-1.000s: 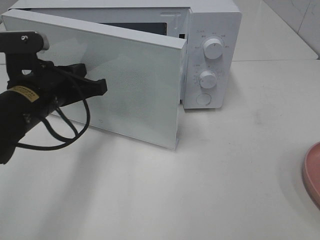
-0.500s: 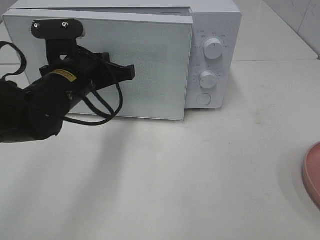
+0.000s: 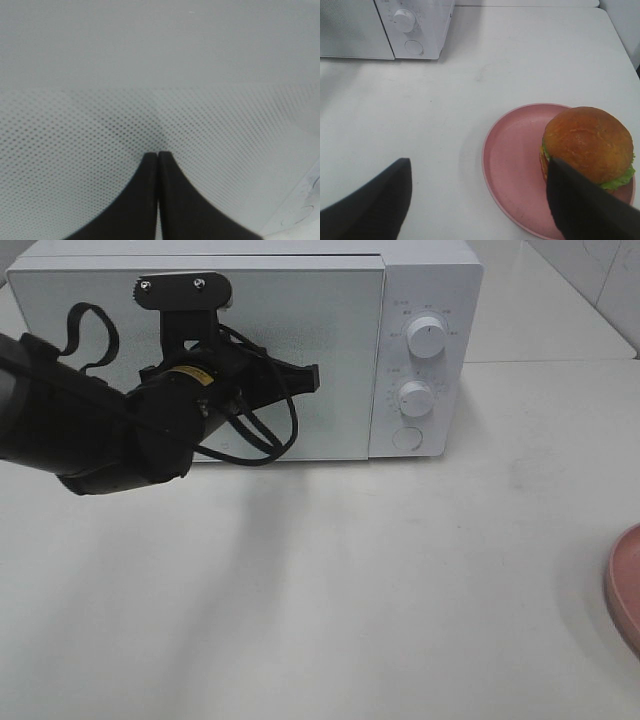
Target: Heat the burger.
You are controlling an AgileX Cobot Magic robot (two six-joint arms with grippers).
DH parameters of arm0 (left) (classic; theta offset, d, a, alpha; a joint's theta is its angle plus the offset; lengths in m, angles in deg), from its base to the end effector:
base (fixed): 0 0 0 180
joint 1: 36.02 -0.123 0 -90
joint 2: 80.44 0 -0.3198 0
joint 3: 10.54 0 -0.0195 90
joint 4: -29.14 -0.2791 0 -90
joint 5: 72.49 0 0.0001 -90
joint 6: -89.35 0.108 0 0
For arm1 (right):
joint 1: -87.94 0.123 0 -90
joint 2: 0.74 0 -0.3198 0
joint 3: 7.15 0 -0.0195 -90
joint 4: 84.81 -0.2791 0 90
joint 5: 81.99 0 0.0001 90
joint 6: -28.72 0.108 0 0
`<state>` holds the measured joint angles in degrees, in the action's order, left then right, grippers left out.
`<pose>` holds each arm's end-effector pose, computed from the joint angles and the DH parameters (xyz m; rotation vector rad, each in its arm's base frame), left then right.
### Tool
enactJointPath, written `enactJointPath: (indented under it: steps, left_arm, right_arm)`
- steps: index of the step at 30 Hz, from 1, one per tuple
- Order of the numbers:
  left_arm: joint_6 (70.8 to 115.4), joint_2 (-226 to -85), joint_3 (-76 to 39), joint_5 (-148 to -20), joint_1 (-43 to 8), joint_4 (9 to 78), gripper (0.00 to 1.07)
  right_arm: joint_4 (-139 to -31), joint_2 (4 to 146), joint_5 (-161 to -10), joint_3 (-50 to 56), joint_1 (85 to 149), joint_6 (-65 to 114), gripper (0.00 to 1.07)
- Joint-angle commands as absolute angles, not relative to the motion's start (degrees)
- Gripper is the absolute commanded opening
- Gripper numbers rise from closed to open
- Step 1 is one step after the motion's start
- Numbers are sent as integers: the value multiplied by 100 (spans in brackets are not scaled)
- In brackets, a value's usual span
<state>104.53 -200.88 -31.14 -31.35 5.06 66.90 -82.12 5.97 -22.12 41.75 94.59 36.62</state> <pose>0.3659 -0.2613 0.1659 0.1305 1.8384 -0.3031 -0.0004 -0.0045 0.2876 0.0241 2.0161 0.1057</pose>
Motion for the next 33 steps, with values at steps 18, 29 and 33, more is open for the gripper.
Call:
enactJointPath:
  steps: [18,29,33]
  left_arm:
    - [11061,-19910,-2861,-3823,815,7062,0]
    - [11456,-19245,-3698,-5634,1010,6999,81]
    - [11490,-19062,-3881,-6287,1010,6948,101]
  right_arm:
    - [-8217,448,-2252,4187,9413,3594,73]
    - [-8217,448,-2252,4187,9413,3594,73]
    - [-8217,448,-2252,4187,9413,3594,73]
